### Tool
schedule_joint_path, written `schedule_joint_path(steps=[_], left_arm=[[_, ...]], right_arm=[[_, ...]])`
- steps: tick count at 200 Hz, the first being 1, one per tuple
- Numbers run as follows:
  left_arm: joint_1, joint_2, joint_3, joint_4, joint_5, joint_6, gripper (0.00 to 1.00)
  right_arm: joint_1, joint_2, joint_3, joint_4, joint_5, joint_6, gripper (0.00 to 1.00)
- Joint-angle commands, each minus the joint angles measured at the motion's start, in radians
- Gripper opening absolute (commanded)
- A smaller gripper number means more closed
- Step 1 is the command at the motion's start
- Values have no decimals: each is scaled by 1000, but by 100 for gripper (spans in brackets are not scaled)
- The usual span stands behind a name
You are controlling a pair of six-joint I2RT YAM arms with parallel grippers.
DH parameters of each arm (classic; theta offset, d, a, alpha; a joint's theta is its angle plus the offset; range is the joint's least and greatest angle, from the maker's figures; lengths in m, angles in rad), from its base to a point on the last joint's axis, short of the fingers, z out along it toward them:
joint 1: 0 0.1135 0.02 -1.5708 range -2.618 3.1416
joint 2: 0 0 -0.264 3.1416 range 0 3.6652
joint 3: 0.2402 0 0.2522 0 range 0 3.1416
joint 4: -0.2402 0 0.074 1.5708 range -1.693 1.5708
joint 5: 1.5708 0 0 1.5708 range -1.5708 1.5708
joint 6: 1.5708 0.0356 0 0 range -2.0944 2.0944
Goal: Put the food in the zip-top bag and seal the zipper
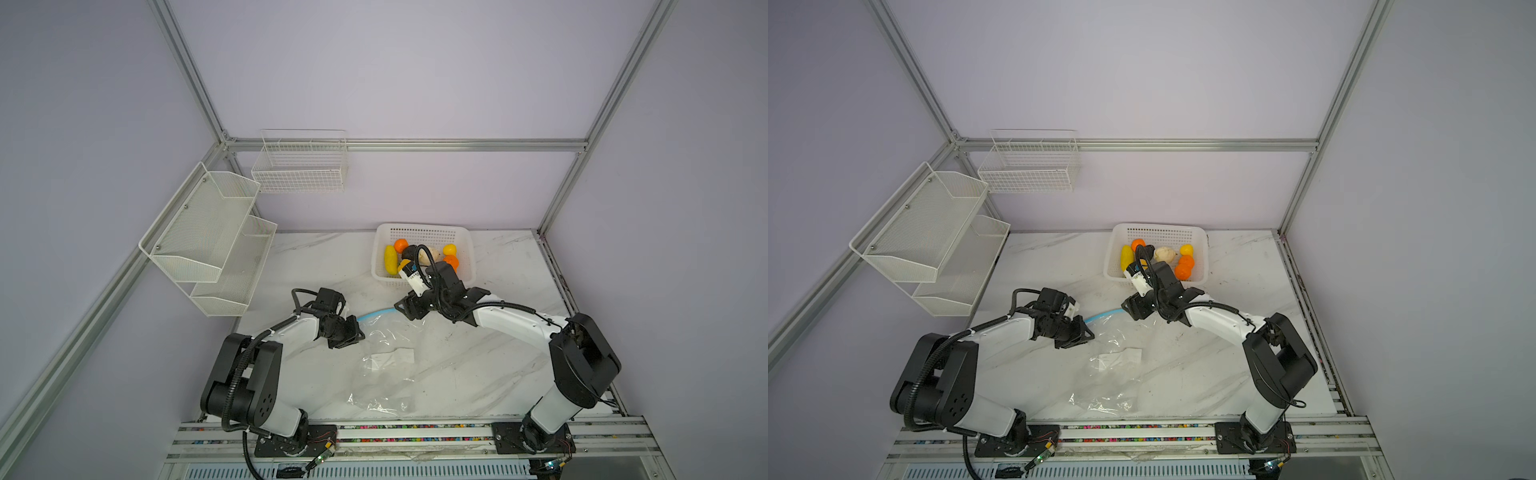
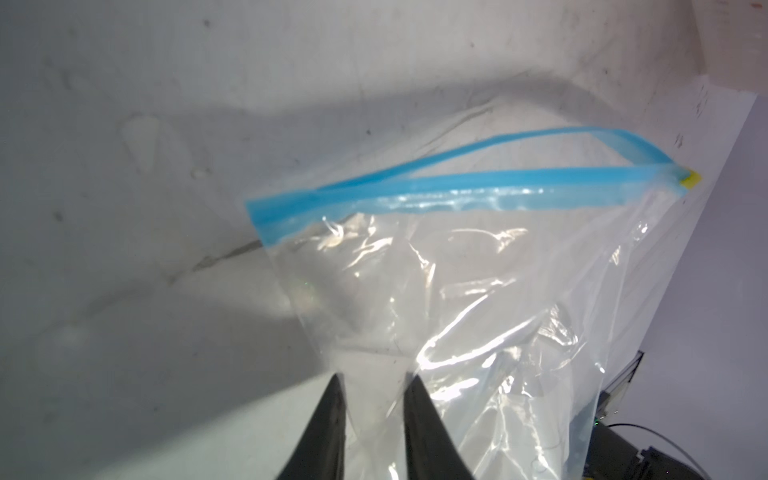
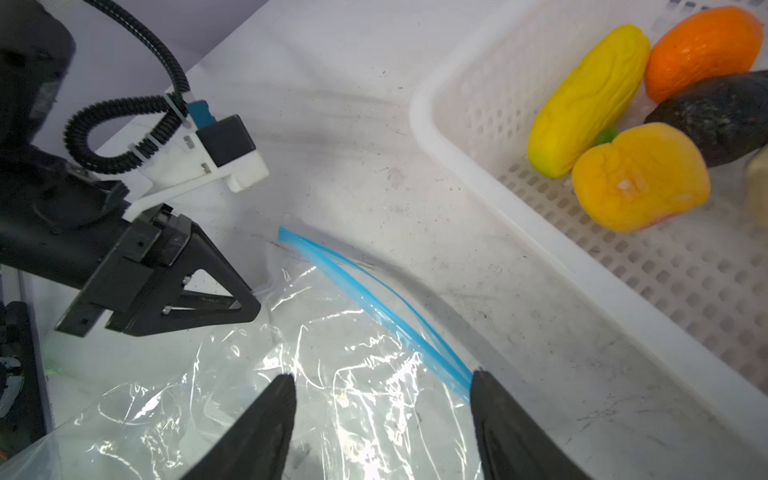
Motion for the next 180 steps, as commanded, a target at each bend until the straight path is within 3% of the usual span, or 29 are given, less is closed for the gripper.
schedule_joint_path(steps=[1, 45, 110, 180], left_arm=[[3, 22, 108, -4, 55, 46, 12], [-1, 6, 162, -57, 46, 103, 5], [-21, -33, 273, -210, 35, 314, 3], [-95, -52, 338, -238, -93, 379, 0]], right_arm=[[0, 8, 11, -18, -13, -56, 68], [-5, 19, 21, -53, -36, -86, 66], [-10, 40, 61, -106, -124, -177, 63], [-32, 98, 94, -173, -252, -138, 59]])
